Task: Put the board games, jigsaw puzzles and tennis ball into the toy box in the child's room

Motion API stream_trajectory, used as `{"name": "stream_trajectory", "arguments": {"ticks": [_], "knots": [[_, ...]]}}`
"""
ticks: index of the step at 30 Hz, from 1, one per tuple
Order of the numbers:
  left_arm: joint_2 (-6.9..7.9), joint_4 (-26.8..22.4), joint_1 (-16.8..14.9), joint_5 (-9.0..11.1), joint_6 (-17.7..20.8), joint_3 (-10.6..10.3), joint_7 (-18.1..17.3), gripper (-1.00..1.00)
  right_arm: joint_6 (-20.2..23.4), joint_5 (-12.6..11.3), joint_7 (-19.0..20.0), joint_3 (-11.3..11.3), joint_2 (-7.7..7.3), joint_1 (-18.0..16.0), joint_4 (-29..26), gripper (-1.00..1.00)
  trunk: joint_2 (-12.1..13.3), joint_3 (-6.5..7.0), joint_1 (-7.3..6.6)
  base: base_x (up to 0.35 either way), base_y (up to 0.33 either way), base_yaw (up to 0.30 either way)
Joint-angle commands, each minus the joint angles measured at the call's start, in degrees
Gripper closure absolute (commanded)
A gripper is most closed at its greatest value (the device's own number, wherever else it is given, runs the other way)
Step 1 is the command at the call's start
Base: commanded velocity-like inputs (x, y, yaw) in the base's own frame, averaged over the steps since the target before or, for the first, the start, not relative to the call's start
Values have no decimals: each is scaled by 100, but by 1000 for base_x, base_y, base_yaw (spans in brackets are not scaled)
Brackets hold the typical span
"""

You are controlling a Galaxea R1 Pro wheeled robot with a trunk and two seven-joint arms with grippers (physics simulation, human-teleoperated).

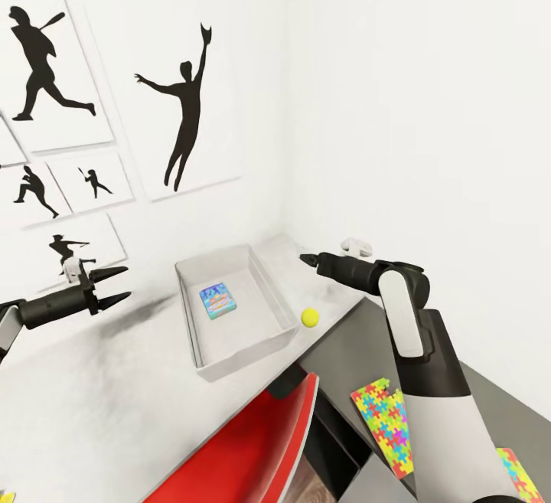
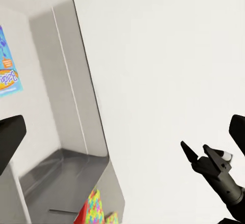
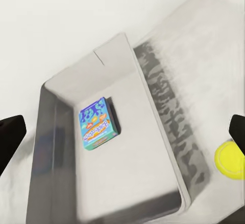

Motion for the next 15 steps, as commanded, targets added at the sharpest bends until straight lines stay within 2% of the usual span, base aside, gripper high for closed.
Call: {"name": "stream_trajectory", "arguments": {"ticks": [1, 6, 7, 15], "knots": [[20, 4, 6, -5, 36, 2, -22, -100, 18, -59, -60, -7, 1, 35, -7, -100, -12, -5, 4, 0, 0, 0], [50, 0, 119, -11, 36, -6, -33, -100, 18, -53, -54, -21, 2, 247, -10, -100, -12, 7, 4, 0, 0, 0], [60, 2, 146, -17, 36, -8, -35, -100, 18, -57, -50, -33, -3, 415, -9, -100, -12, 8, 4, 0, 0, 0], [91, -2, 158, -21, 36, -9, -35, -100, 18, -44, -50, -51, 1, 685, -10, -100, -12, 11, 4, 0, 0, 0]]}}
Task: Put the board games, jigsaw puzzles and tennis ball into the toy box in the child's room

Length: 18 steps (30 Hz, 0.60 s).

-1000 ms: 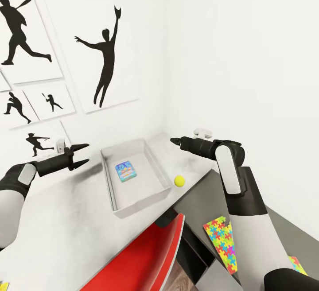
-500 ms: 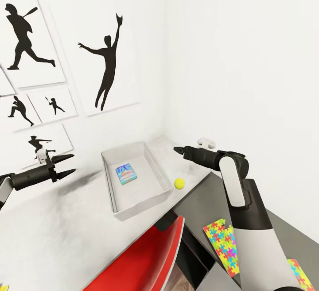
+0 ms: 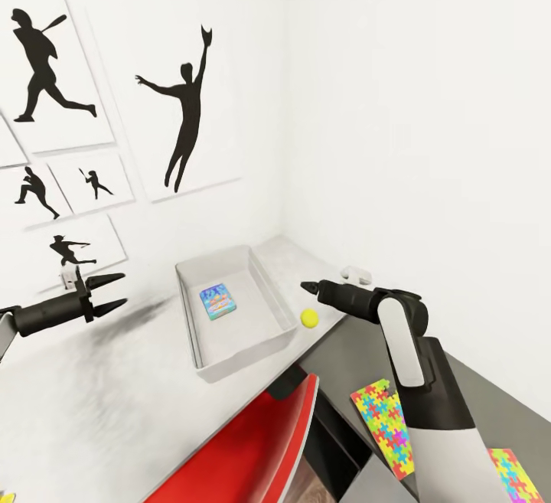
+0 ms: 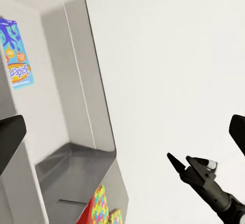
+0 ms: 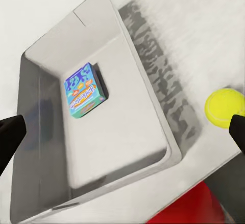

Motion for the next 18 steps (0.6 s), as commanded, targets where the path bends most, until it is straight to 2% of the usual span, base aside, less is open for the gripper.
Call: {"name": "stream_trajectory", "arguments": {"ticks": [1, 8, 11, 15, 18], "knots": [[8, 3, -5, -2, 36, 7, -14, -100, 18, -58, -59, -1, 2, -1, -5, -100, -12, -8, 4, 0, 0, 0], [41, 3, 82, -2, 25, 4, -14, -100, 18, -64, -48, -195, -4, 86, -62, -100, -12, 48, 4, 0, 0, 0], [43, 3, 179, -2, -62, 6, -14, -100, 18, -64, -38, -345, -8, 251, -94, -100, -12, 76, 4, 0, 0, 0], [44, 3, 236, -2, -107, 7, -14, -100, 18, -64, -22, -519, -128, 352, -107, -100, -12, 113, 4, -21, 0, 0], [49, 3, 247, -2, -114, 7, -14, -100, 18, -64, -13, -562, -188, 370, -110, -100, -12, 142, 4, -172, 0, 0]]}}
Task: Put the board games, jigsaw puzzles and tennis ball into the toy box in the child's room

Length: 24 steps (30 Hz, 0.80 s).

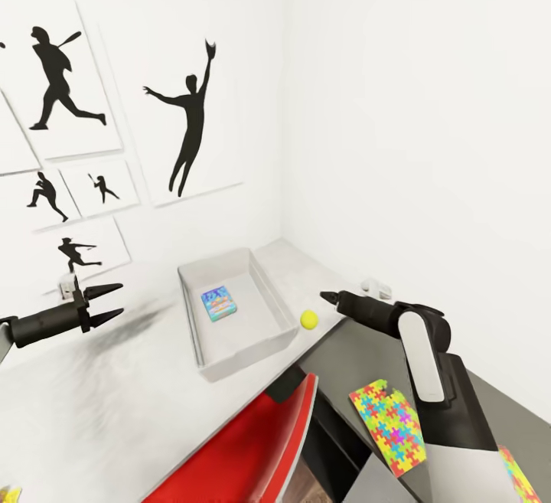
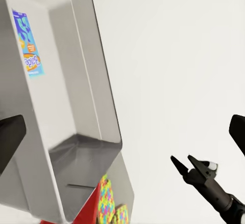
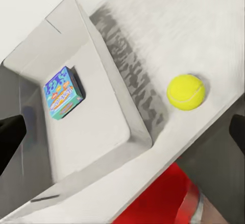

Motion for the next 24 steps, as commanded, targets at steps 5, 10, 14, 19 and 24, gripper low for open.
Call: {"name": "stream_trajectory", "arguments": {"ticks": [5, 10, 14, 19, 24], "knots": [[37, 2, 4, 2, 32, -1, -12, -100, 24, -65, -60, 7, -21, 2, -6, -100, -12, 35, 1, -102, 0, 0], [48, 3, 8, 2, 30, 1, -12, -100, 24, -65, -60, 2, -31, 3, -6, -100, -12, 83, 1, -103, 0, 0], [55, 3, 8, 2, 24, 0, -12, -100, 24, -65, -60, 8, -27, 3, -6, -100, -12, 121, 1, -143, 0, 0], [54, 3, 9, 2, 12, -3, -12, -100, 24, -65, -60, 25, -27, 10, -1, -100, -12, 169, 1, -183, 0, 0], [55, 3, 13, 2, -1, -4, -12, -100, 24, -65, -60, 20, -28, -6, 6, -100, -12, 217, 1, -36, 0, 0]]}}
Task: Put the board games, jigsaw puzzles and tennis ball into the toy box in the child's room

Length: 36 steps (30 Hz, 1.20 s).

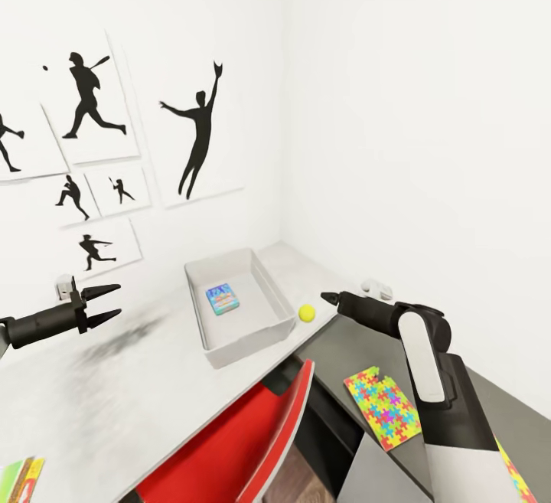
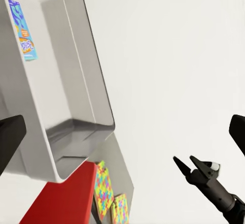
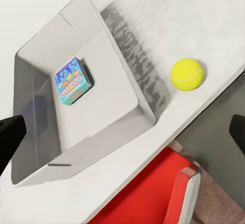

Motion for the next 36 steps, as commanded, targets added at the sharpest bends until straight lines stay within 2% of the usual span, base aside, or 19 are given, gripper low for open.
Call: {"name": "stream_trajectory", "arguments": {"ticks": [1, 19, 27, 36], "knots": [[1, 3, -4, 3, 36, 6, -11, -100, 24, -61, -56, -8, 5, -11, -3, -100, -12, -4, 4, -49, 0, 0], [-4, 3, -1, 3, 27, 4, -4, -100, 24, -61, -47, -7, 7, -23, 0, -100, -12, 168, 4, -143, 42, 0], [-6, 3, -1, 3, -72, -153, -10, -100, 24, -59, -47, -5, 5, -24, 8, -100, -12, 245, 4, -156, 6, 0], [-7, 3, -1, 3, -130, -187, -11, -100, 14, -30, -47, -13, 3, -24, 15, -100, -12, 331, 4, -156, -44, 0]]}}
